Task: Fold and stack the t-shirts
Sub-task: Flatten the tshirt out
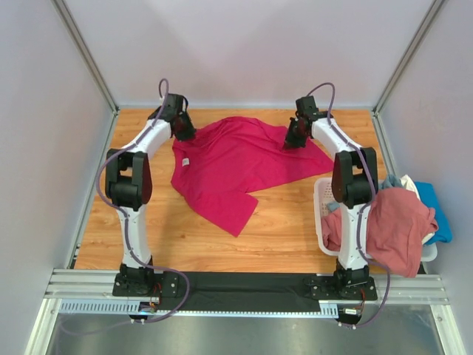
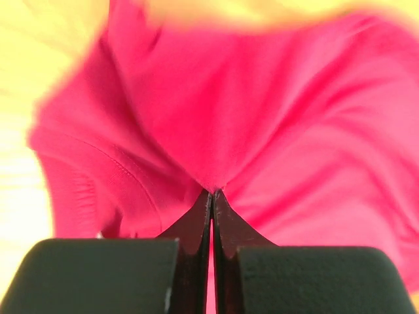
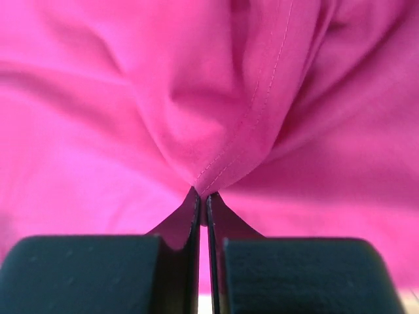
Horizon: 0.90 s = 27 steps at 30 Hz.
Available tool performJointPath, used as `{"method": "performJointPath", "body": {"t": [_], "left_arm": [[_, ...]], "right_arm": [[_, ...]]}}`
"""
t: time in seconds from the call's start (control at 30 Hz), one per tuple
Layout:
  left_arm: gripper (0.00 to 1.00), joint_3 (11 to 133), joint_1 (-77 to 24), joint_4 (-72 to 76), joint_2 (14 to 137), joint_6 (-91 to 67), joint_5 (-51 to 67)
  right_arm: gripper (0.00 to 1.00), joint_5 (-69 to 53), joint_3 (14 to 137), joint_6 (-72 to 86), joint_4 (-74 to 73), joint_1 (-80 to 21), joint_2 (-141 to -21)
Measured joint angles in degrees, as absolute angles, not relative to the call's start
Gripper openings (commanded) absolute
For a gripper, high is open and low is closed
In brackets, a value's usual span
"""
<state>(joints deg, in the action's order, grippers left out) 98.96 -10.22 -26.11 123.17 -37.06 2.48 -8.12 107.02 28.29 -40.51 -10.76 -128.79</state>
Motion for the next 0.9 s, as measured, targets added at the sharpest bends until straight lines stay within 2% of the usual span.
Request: {"method": "performJointPath", "body": {"t": [0.17, 0.37, 0.6, 0.9], "left_arm": [[0.0, 108.09, -10.37, -32.1, 111.77, -28.75, 1.78], [0.0, 117.89, -10.57, -34.7, 92.12, -19.35, -1.41], [0.0, 120.95, -8.05, -35.55, 72.1, -12.67, -4.16], [0.0, 122.21, -8.1, -36.21, 57.1, -7.25, -3.03]], "right_arm": [[0.0, -6.07, 108.27, 25.8, -44.14, -10.44, -117.86], [0.0, -4.97, 109.23, 23.42, -46.11, -9.93, -99.39], [0.0, -6.39, 106.04, 21.98, -47.66, -10.0, -76.79], [0.0, -13.67, 100.05, 23.22, -47.79, -11.79, -54.43]]}}
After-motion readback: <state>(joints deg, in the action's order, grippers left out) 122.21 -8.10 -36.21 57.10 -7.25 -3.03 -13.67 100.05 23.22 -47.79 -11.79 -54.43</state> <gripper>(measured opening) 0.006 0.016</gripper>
